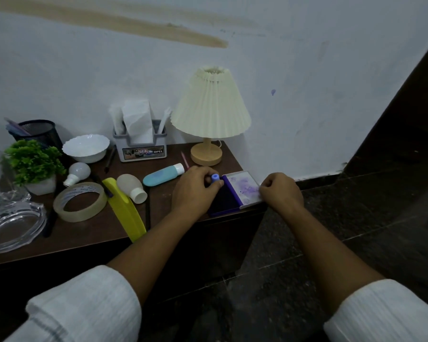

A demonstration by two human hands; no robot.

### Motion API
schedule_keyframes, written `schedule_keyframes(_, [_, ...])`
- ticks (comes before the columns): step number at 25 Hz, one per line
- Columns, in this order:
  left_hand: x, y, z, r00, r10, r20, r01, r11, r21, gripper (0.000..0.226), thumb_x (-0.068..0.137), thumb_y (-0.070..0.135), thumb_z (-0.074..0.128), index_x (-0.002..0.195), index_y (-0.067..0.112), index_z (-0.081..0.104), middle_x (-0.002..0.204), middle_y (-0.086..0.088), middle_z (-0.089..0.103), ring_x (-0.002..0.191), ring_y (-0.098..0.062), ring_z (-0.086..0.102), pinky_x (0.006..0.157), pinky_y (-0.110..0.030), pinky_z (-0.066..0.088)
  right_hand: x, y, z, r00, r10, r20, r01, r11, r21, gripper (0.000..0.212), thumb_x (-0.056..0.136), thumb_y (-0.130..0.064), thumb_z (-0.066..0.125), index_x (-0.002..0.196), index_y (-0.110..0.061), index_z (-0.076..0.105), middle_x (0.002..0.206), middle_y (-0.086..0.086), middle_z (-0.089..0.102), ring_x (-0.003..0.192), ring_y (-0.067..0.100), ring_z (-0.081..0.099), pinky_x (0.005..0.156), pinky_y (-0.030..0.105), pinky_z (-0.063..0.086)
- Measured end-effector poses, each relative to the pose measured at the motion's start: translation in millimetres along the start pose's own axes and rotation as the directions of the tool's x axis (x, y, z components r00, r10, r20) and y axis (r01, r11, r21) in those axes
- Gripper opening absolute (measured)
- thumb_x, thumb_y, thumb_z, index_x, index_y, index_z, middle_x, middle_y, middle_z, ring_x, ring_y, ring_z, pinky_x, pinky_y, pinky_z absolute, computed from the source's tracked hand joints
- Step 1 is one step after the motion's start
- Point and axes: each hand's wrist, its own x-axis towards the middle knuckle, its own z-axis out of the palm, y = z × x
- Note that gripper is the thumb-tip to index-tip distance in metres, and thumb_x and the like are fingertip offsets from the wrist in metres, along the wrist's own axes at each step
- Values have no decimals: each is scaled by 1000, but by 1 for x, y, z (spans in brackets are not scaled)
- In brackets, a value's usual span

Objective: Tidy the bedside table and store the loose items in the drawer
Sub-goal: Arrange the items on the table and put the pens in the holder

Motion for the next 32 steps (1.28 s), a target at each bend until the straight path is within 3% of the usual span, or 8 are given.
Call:
schedule_keyframes(5, [4, -16, -30, 997, -75, -25, 74, 996, -45, 14, 87, 34, 74, 97, 26, 71, 86, 8, 65, 82, -8, 60, 70, -28, 49, -15, -32, -17, 970, -223, -98, 243, 917, 316, 27, 100, -34, 57, 81, -17, 68, 75, -1, 67, 72, 15, 65, 63, 29, 52])
schedule_keyframes(7, [1, -26, -38, 997, -78, -29, 77, 997, -16, 13, 86, 33, 75, 94, 24, 72, 81, 6, 67, 77, -7, 60, 65, -28, 46, -25, -49, -16, 943, -323, -82, 331, 879, 342, 30, 102, -37, 54, 83, -19, 69, 76, -2, 67, 73, 13, 64, 62, 30, 52])
schedule_keyframes(9, [-2, -32, -43, 996, -89, -20, 89, 996, 20, 12, 85, 32, 76, 92, 22, 73, 78, 5, 68, 76, -10, 61, 63, -28, 43, -30, -59, -9, 924, -381, -15, 369, 884, 286, 23, 100, -34, 56, 84, -22, 68, 81, -6, 67, 77, 10, 63, 65, 29, 48])
schedule_keyframes(12, [-4, -39, -47, 991, -129, 40, 128, 991, 24, 14, 84, 32, 77, 95, 24, 73, 82, 5, 70, 82, -13, 63, 73, -31, 49, -31, -65, 10, 908, -388, 161, 369, 919, 137, 16, 95, -38, 63, 99, -24, 70, 103, -3, 69, 96, 14, 64, 76, 29, 51])
schedule_keyframes(15, [-7, -42, -42, 986, -150, 70, 146, 988, 51, 15, 83, 33, 78, 94, 25, 74, 85, 7, 70, 87, -13, 65, 79, -34, 54, -35, -67, 26, 900, -365, 236, 391, 917, -73, 51, 82, -64, 67, 118, -28, 65, 125, 3, 58, 115, 21, 56, 91, 39, 54])
schedule_keyframes(18, [-8, -40, -33, 984, -153, 91, 141, 982, 126, 17, 81, 38, 77, 95, 29, 74, 89, 11, 71, 89, -11, 66, 79, -37, 55, -37, -68, 34, 902, -361, 238, 404, 899, -169, 70, 76, -72, 68, 130, -29, 55, 130, 4, 50, 121, 24, 51, 91, 43, 55])
schedule_keyframes(26, [-7, -22, -12, 989, -42, 145, 25, 993, 113, 18, 84, 39, 75, 101, 33, 72, 96, 13, 66, 93, -6, 60, 76, -31, 51, -19, -38, 20, 969, -187, 162, 221, 949, -224, 76, 75, -73, 68, 133, -26, 51, 129, 7, 53, 119, 28, 53, 87, 42, 52])
schedule_keyframes(32, [-6, -16, -2, 985, -11, 174, -15, 989, 148, 21, 86, 40, 73, 105, 33, 70, 103, 10, 64, 95, -7, 58, 81, -32, 52, -17, -34, 18, 966, -195, 168, 228, 950, -213, 79, 76, -75, 66, 136, -25, 51, 131, 8, 53, 119, 28, 54, 86, 41, 53])
